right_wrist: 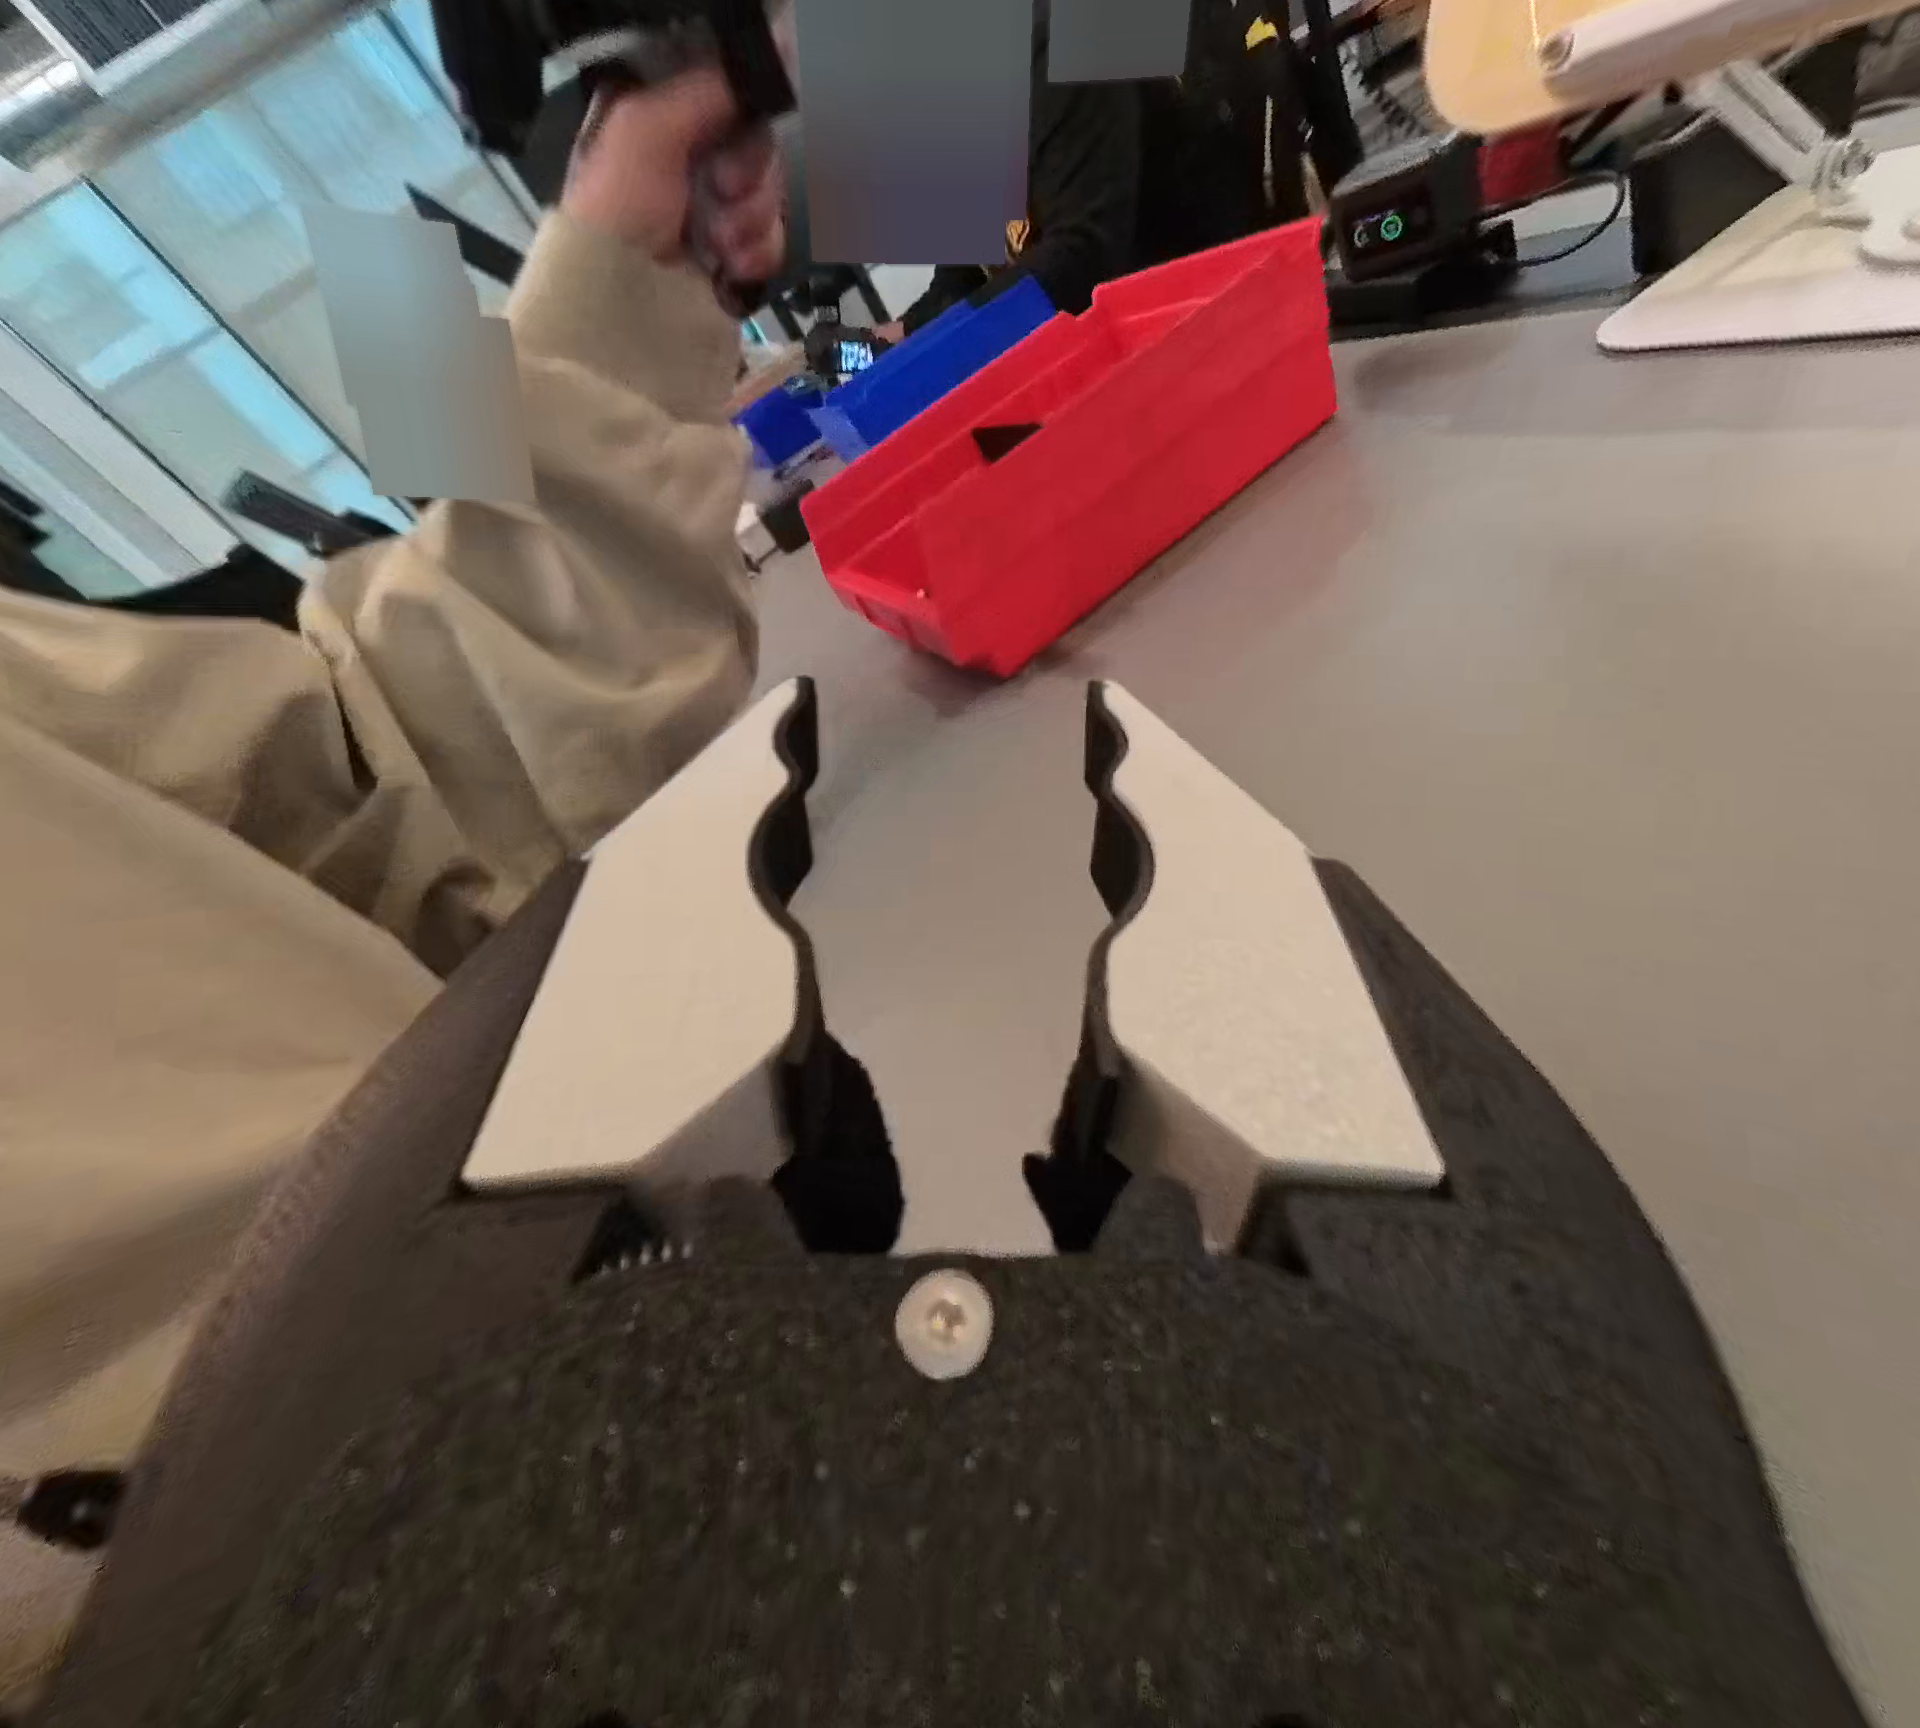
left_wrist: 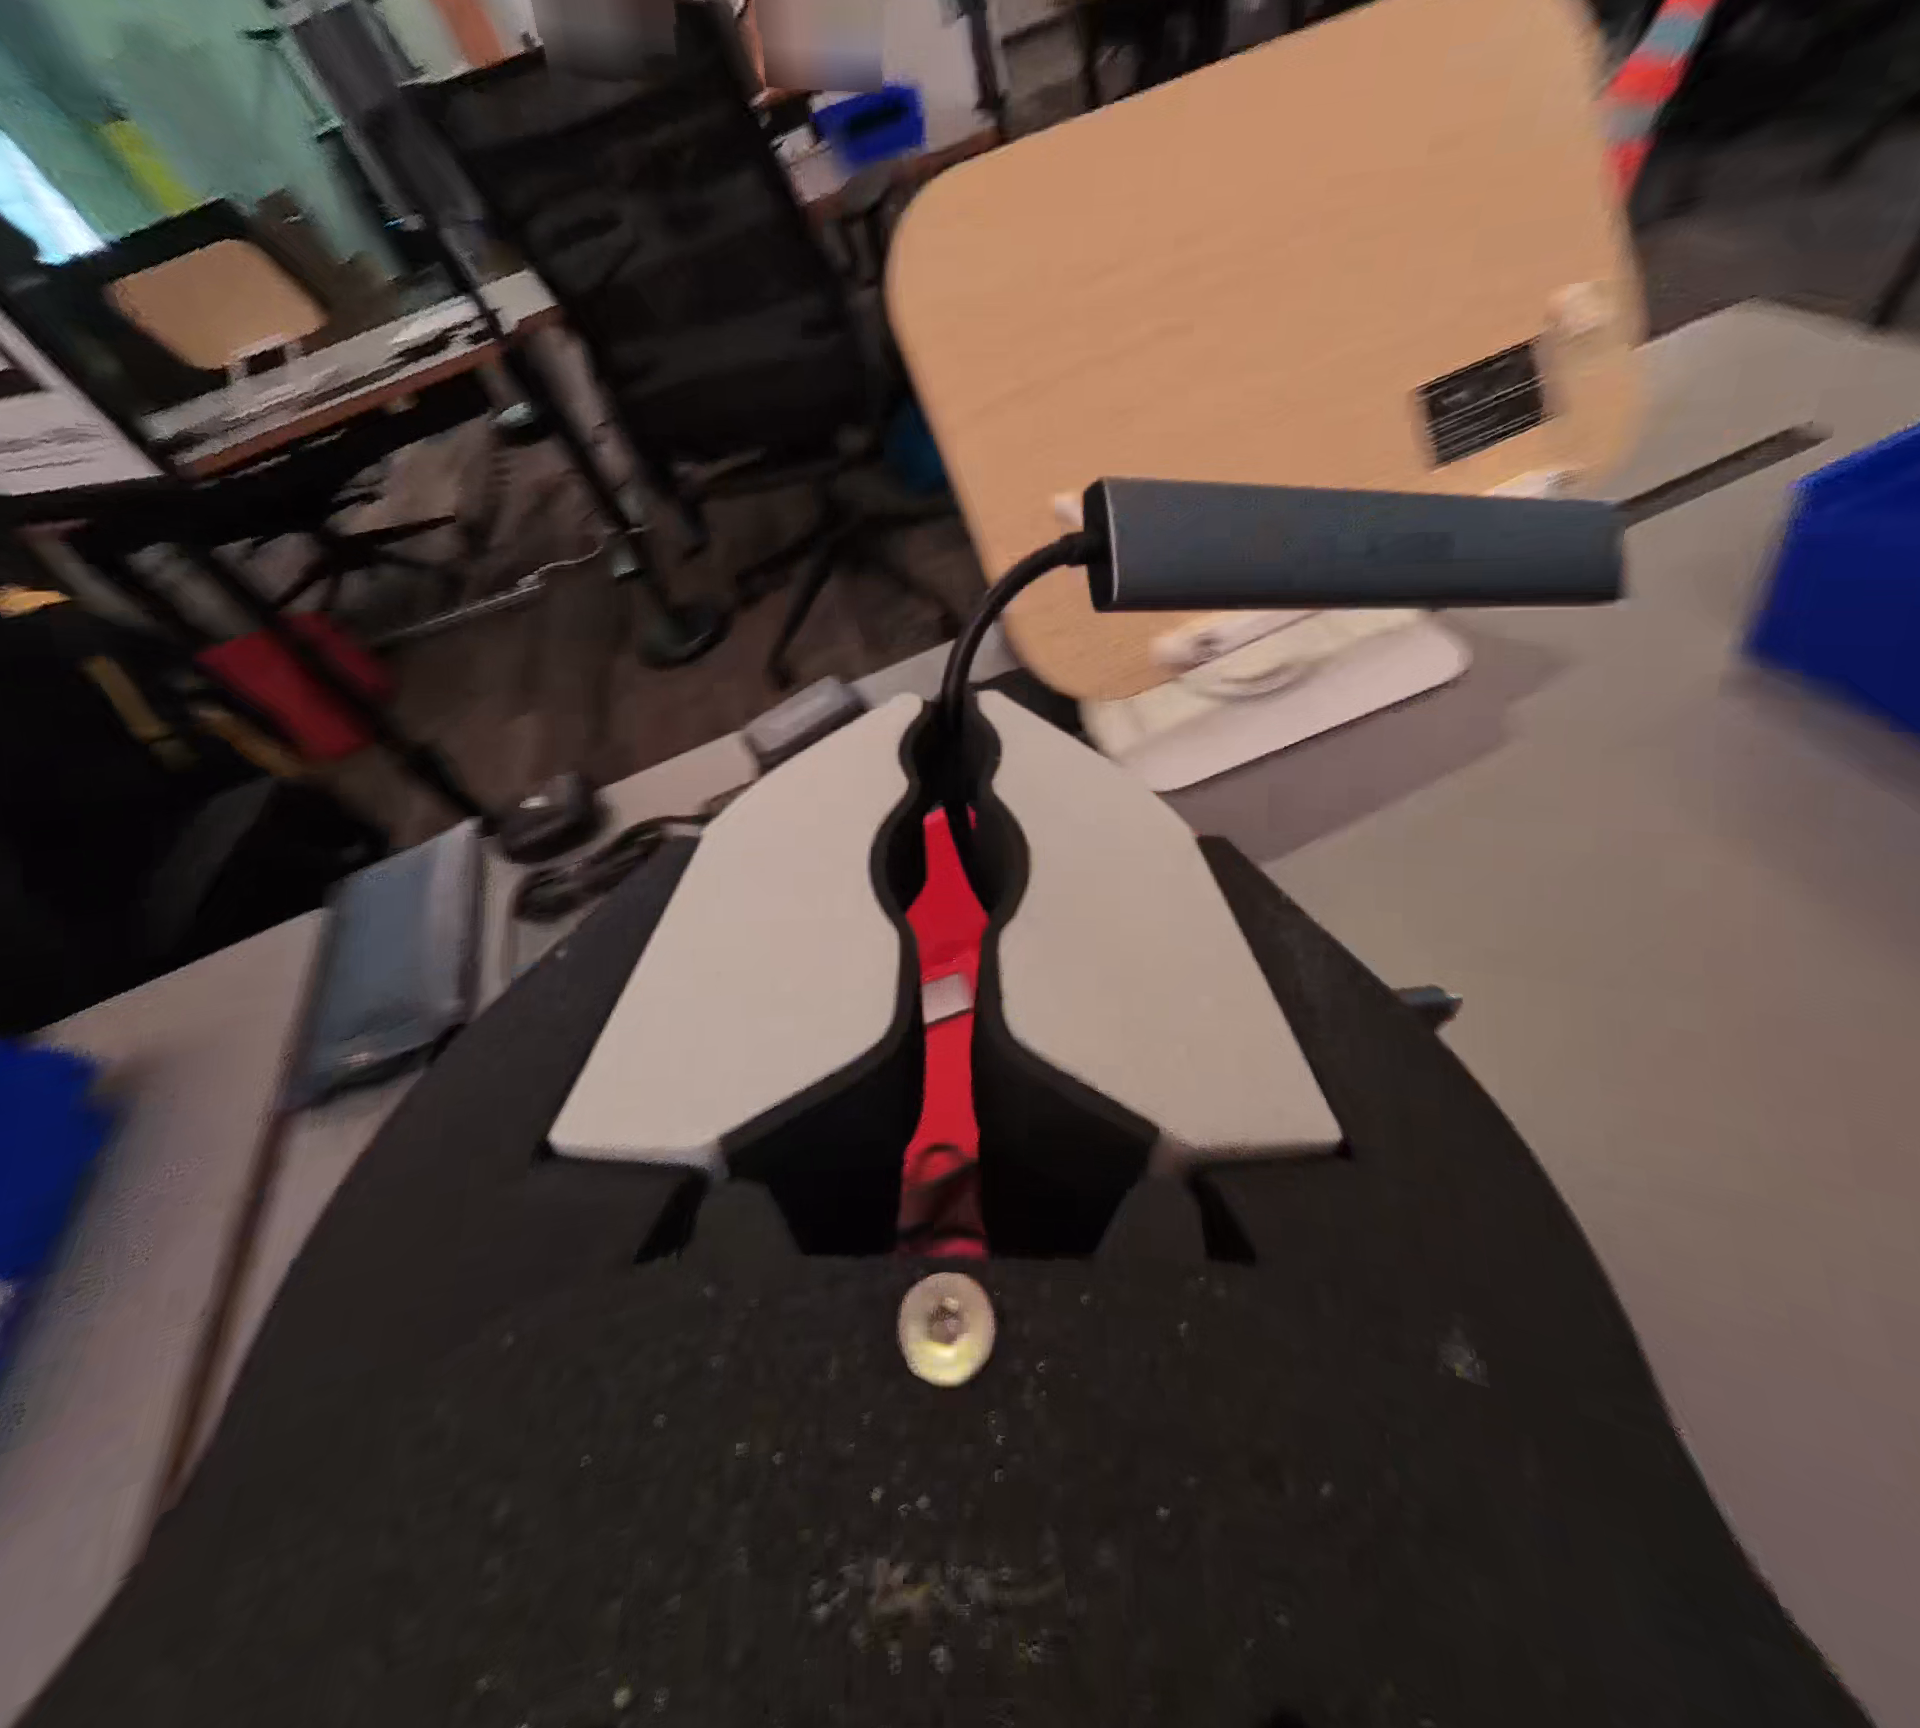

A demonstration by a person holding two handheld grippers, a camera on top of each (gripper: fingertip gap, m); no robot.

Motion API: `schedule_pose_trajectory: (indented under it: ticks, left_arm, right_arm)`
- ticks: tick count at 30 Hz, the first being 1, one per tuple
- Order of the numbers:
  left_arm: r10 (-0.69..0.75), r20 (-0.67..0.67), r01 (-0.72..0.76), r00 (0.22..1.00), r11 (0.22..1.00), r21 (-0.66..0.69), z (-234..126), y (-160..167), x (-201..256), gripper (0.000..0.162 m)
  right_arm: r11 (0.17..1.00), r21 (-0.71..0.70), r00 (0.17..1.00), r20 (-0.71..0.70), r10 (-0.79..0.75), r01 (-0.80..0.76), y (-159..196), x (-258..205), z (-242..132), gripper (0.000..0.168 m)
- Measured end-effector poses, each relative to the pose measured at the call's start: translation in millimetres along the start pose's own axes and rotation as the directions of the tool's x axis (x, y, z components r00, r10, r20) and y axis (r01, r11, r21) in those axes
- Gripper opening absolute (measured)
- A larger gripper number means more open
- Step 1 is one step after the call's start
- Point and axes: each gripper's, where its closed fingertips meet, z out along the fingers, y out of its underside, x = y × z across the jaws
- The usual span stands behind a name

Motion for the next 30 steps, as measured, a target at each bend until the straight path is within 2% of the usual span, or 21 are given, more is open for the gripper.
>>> schedule_pose_trajectory:
  ticks: [3,6,9,12,14,17,22,25,30]
  left_arm:
    - [-0.083,-0.134,0.102,0.988,0.986,0.134,-13.6,-1.3,55.3,0.003]
    - [-0.149,-0.246,0.19,0.958,0.97,0.15,-16.9,14.2,103.7,0.003]
    - [-0.169,-0.293,0.215,0.941,0.967,0.135,-18.2,31.1,140.1,0.003]
    - [-0.183,-0.333,0.239,0.925,0.962,0.134,-22.0,42.9,166.2,0.003]
    - [-0.184,-0.345,0.238,0.921,0.963,0.123,-22.9,51.2,177.3,0.003]
    - [-0.176,-0.366,0.235,0.914,0.964,0.123,-24.4,57.0,187.7,0.003]
    - [-0.166,-0.413,0.255,0.895,0.952,0.169,-32.0,51.0,192.4,0.003]
    - [-0.132,-0.414,0.234,0.901,0.95,0.208,-36.5,48.4,194.8,0.003]
    - [-0.129,-0.421,0.225,0.898,0.956,0.189,-32.8,55.6,201.1,0.003]
  right_arm:
    - [0.997,0.073,0.999,-0.006,0.041,-0.04,-34.1,6.4,17.6,0.051]
    - [0.991,0.132,1.0,-0.012,-0.011,0.013,-60.3,10.9,33.1,0.052]
    - [0.981,0.182,0.998,-0.035,-0.061,0.066,-76.2,11.2,46.4,0.052]
    - [0.975,0.22,1.0,0.012,0.012,-0.015,-82.4,12.2,55.1,0.051]
    - [0.97,0.232,0.995,0.079,0.056,-0.073,-82.0,8.6,58.1,0.046]
    - [0.971,0.237,0.999,0.03,0.025,-0.031,-75.2,16.9,60.4,0.04]
    - [0.962,0.259,0.993,0.104,0.059,-0.084,-74.1,18.9,54.7,0.037]
    - [0.962,0.266,0.992,0.127,0.025,-0.058,-74.2,14.0,51.6,0.032]
    - [0.961,0.275,0.989,0.149,-0.011,-0.03,-70.2,5.1,52.6,0.029]
